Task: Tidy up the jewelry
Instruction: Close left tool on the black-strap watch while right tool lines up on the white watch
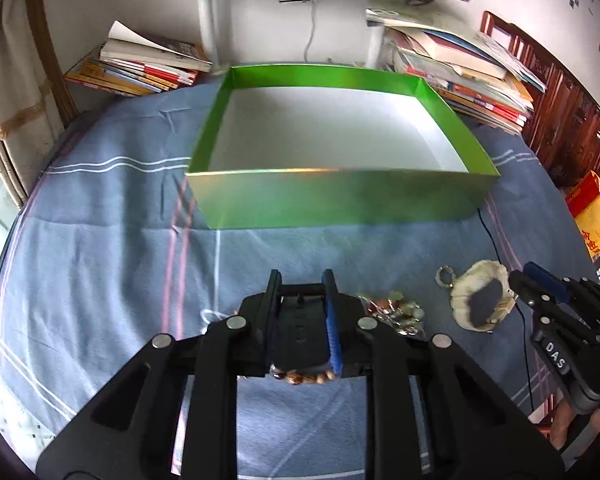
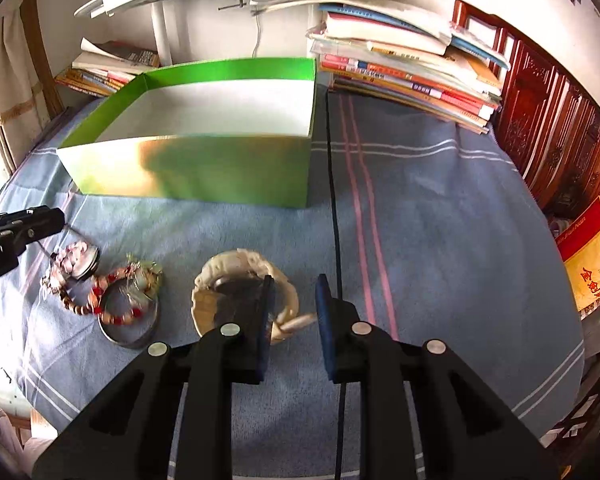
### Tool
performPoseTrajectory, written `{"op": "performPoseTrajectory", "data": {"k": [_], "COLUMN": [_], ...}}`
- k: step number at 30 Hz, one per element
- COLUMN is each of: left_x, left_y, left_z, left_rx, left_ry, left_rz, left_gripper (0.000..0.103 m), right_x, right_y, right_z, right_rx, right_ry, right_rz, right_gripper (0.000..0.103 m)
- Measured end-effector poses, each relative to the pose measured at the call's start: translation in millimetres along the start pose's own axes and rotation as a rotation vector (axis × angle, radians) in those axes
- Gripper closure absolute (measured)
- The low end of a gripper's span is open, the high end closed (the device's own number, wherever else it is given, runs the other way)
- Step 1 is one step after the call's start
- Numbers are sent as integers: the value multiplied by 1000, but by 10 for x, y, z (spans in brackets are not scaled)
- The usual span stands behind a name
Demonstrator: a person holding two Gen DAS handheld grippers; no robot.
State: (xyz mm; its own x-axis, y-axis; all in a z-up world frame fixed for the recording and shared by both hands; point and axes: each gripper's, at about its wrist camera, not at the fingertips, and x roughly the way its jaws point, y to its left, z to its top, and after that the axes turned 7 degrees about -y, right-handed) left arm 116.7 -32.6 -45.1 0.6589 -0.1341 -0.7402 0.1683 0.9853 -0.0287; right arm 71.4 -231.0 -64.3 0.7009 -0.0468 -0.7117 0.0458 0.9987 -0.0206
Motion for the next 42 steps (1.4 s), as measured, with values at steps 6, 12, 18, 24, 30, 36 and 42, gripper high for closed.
{"op": "performPoseTrajectory", "data": {"k": [6, 12, 18, 24, 30, 36, 42], "left_x": [75, 126, 142, 107, 272, 537, 445], "left_y": [213, 460, 731, 575, 338, 334, 476], "left_z": [6, -67, -160, -252, -243, -243, -228], "left_rx": [-36, -77, -137, -73, 5, 37, -12], "left_ry": [20, 32, 52, 36, 53, 109, 81], "left_rz": [39, 56, 76, 37, 43, 129, 114], "left_gripper": [82, 63, 45, 31, 30, 54, 74], "right_x": [28, 108, 150, 157, 192, 253, 265], "right_y": [13, -47, -139, -108, -32, 23, 32], "right_z": [-5, -42, -67, -82, -102, -130, -135], "right_rx": [3, 23, 44, 33, 16, -2, -28], "right_ry": [20, 46, 51, 55, 66, 78, 47], "right_rz": [2, -28, -49, -46, -39, -40, -65], "right_gripper": [82, 75, 65, 55, 48, 48, 81]}}
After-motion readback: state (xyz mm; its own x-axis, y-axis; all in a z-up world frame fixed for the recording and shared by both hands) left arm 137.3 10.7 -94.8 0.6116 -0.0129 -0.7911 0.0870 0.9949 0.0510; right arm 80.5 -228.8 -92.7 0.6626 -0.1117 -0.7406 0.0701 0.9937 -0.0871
